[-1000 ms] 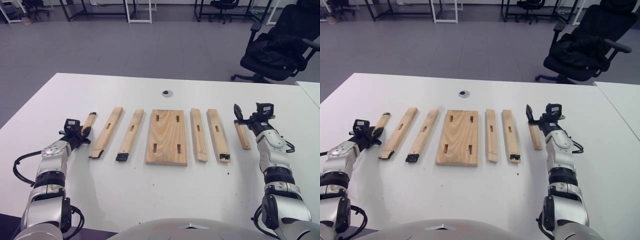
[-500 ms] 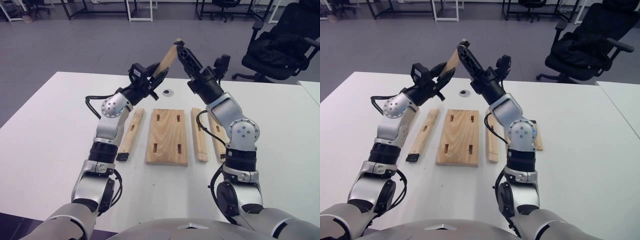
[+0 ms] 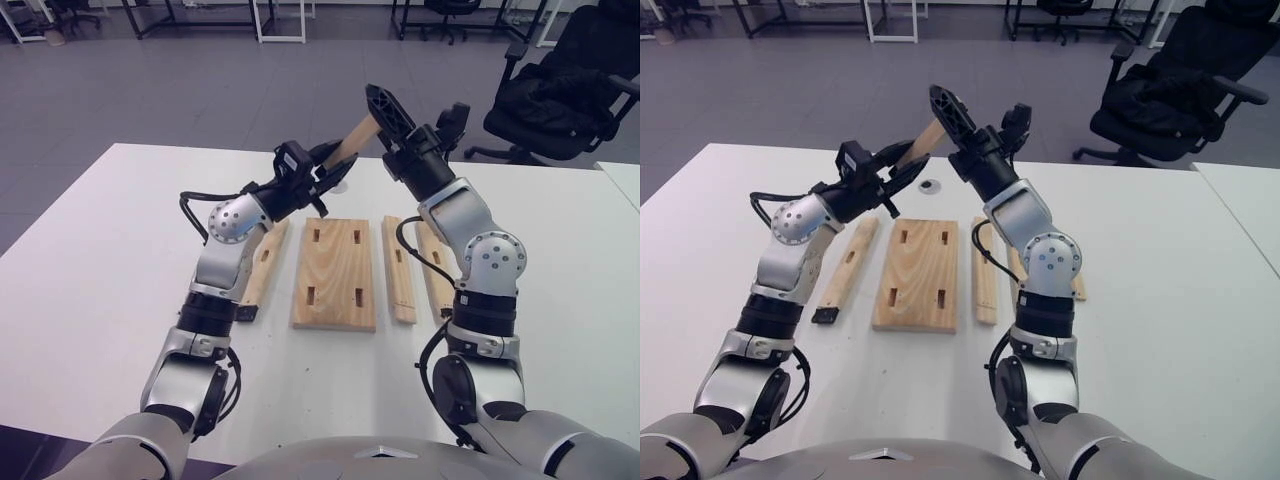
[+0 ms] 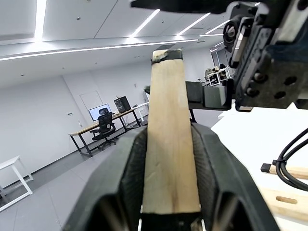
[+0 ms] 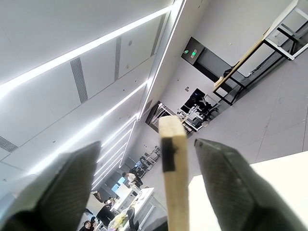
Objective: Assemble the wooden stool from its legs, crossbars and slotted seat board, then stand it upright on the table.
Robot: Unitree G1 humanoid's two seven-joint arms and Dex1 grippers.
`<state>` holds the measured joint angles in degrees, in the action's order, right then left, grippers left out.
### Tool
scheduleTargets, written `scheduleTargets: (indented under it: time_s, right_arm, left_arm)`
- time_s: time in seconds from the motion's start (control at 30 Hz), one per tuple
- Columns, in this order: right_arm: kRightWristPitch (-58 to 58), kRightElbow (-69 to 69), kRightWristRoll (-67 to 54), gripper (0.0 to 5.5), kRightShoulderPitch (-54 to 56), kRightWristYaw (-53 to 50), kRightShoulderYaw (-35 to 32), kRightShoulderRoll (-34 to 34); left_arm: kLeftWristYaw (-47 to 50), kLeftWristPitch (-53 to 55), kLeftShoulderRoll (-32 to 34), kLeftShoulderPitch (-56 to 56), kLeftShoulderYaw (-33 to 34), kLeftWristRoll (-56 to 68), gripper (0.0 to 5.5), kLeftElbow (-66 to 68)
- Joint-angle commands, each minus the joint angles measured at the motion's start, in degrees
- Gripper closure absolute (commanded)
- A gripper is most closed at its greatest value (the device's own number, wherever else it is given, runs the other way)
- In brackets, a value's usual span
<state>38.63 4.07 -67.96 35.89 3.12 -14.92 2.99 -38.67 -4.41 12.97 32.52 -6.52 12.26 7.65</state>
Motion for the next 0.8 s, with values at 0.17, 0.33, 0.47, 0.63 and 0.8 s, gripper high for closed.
scheduleTargets:
  time_s: [0.17, 0.33, 0.47, 0.63, 0.8]
  right_arm:
    - [0.9, 1.3, -0.8, 3.31, -0.9, 0.7, 0.4, -0.3]
    - [0.7, 1.5, 0.7, 4.12, -1.7, 1.1, 1.1, -0.6]
    - [0.3, 1.0, 1.6, 4.94, -2.1, 1.3, 1.2, -0.9]
    - [-2.3, 1.3, 6.5, 5.08, -3.1, 1.3, 1.9, -1.4]
    - [-14.4, 2.2, 26.9, 5.09, -19.3, 0.4, 1.5, -7.5]
  left_arm:
    - [-0.8, -0.7, 1.2, 0.1, -0.4, -1.5, 4.22, -1.0]
    - [-1.0, -0.9, 1.2, 0.2, -0.5, -1.9, 4.22, -1.2]
    - [-1.1, -0.8, 1.1, 0.6, -0.6, -1.9, 4.22, -1.3]
    - [-2.6, 0.4, 1.6, -0.7, -2.1, -2.6, 3.86, -0.2]
    - [2.0, 0.8, 3.3, -6.0, -0.3, -5.9, 3.09, 5.5]
